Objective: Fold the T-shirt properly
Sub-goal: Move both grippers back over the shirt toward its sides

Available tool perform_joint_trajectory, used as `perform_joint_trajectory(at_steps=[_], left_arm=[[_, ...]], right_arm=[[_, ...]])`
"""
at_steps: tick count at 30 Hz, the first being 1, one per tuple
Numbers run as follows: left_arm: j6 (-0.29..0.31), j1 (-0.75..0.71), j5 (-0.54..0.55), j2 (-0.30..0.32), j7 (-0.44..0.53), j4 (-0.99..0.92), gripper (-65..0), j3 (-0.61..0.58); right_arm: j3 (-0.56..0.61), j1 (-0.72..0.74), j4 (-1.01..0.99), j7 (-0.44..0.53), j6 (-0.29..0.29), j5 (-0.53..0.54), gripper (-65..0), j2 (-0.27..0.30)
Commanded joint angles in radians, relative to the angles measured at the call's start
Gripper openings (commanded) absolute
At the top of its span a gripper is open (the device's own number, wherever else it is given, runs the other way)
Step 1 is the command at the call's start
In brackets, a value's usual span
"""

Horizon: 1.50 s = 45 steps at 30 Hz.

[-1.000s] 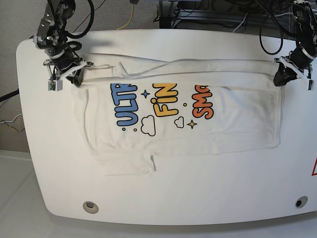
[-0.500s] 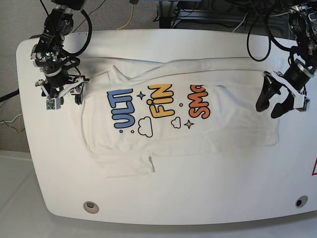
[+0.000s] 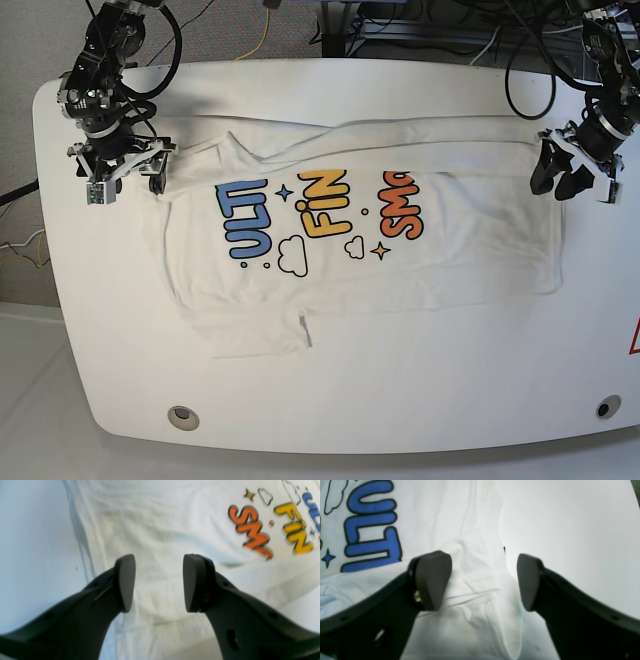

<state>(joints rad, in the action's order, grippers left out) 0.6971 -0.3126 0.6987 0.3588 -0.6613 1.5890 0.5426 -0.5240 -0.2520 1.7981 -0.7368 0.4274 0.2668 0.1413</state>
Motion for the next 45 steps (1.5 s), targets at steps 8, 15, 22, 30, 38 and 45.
perform_joint_trajectory(at_steps=[8, 15, 22, 30, 38, 45], left_arm=[[0.001, -0.011, 0.044, 0.025, 0.013, 0.001, -37.8, 0.037], [0.001, -0.026, 0.049, 0.016, 0.017, 0.026, -37.6, 0.047], [0.001, -0.044, -0.038, 0.008, 0.112, 0.04, -56.7, -0.028], [0.001, -0.049, -0.117, 0.003, 0.154, 0.041, -65.0, -0.091], [0.001, -0.032, -0.116, 0.002, 0.111, 0.041, -64.1, -0.065], [0.001, -0.027, -0.147, 0.006, 0.121, 0.034, -62.3, -0.091]], right_arm=[[-0.016, -0.007, 0.018, 0.018, -0.007, 0.004, -19.4, -0.006], [-0.012, 0.012, 0.009, 0.013, -0.004, 0.03, -18.2, -0.013], [0.055, 0.062, 0.012, 0.004, -0.002, 0.108, -30.9, 0.033], [0.118, 0.081, 0.018, 0.005, 0.001, 0.13, -55.1, 0.072], [0.124, 0.06, -0.012, 0.067, 0.006, -0.038, -61.1, 0.048], [0.116, 0.091, -0.008, 0.067, 0.037, -0.135, -62.2, 0.037]])
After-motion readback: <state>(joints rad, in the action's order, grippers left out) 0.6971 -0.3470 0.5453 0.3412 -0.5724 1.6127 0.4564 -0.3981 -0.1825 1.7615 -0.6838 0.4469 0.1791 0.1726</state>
